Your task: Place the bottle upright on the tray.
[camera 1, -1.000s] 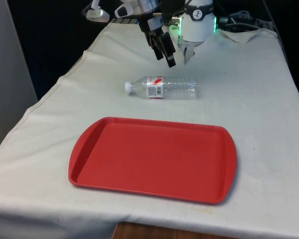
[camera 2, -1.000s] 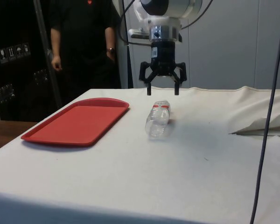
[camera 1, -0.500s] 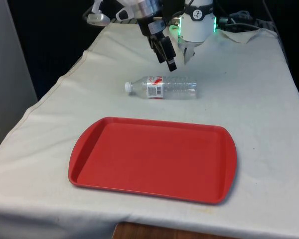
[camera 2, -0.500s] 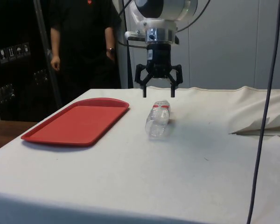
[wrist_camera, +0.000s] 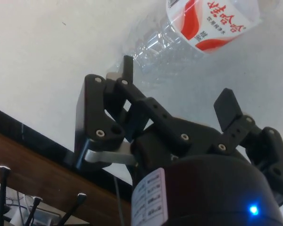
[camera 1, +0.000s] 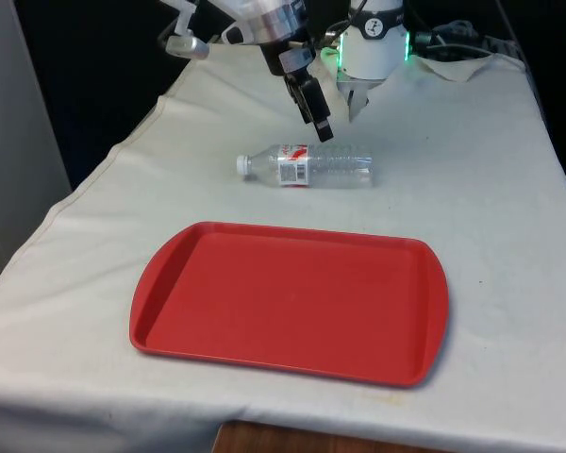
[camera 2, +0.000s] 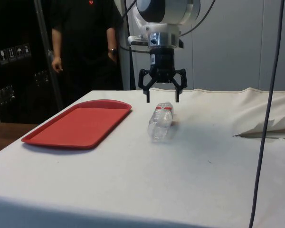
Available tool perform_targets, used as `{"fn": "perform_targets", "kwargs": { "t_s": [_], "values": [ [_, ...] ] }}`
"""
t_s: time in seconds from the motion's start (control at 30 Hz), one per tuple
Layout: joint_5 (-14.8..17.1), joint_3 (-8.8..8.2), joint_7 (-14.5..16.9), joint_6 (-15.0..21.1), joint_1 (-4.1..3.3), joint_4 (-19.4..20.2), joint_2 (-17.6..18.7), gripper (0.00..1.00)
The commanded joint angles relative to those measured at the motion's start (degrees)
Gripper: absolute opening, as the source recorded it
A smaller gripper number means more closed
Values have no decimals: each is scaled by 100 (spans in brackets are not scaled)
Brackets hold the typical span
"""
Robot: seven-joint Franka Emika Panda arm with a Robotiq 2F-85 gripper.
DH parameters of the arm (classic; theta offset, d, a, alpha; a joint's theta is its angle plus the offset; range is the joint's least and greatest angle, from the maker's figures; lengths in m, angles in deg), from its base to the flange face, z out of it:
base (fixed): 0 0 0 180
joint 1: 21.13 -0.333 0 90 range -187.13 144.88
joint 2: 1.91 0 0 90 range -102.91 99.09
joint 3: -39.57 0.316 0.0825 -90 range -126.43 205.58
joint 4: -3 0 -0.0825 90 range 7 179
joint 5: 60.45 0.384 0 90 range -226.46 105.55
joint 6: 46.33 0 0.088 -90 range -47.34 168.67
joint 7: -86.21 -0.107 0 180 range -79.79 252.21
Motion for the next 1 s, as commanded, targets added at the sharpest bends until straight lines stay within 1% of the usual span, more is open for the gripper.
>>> {"fn": "perform_targets", "kwargs": {
  "t_s": [0.0,0.1,0.13,0.17,0.4,0.43,0.47,0.67,0.7,0.73,0.9,0.97],
  "values": [
    [69,6,-52,11,6,-11,34,100],
    [86,6,-166,23,6,-11,57,100],
    [23,-6,-143,0,0,0,40,100],
    [92,6,-195,23,6,-11,63,100],
    [109,6,-390,46,6,-11,97,100],
    [34,-6,-418,6,0,-6,86,100],
    [115,6,-447,52,6,-11,109,100],
    [160,17,-602,34,11,-40,178,100],
    [74,-6,-613,11,0,-17,149,100],
    [189,17,-602,23,11,-52,201,100],
    [390,34,-573,-46,23,-143,344,100],
    [424,23,-579,-80,23,-201,395,100]
  ]
}}
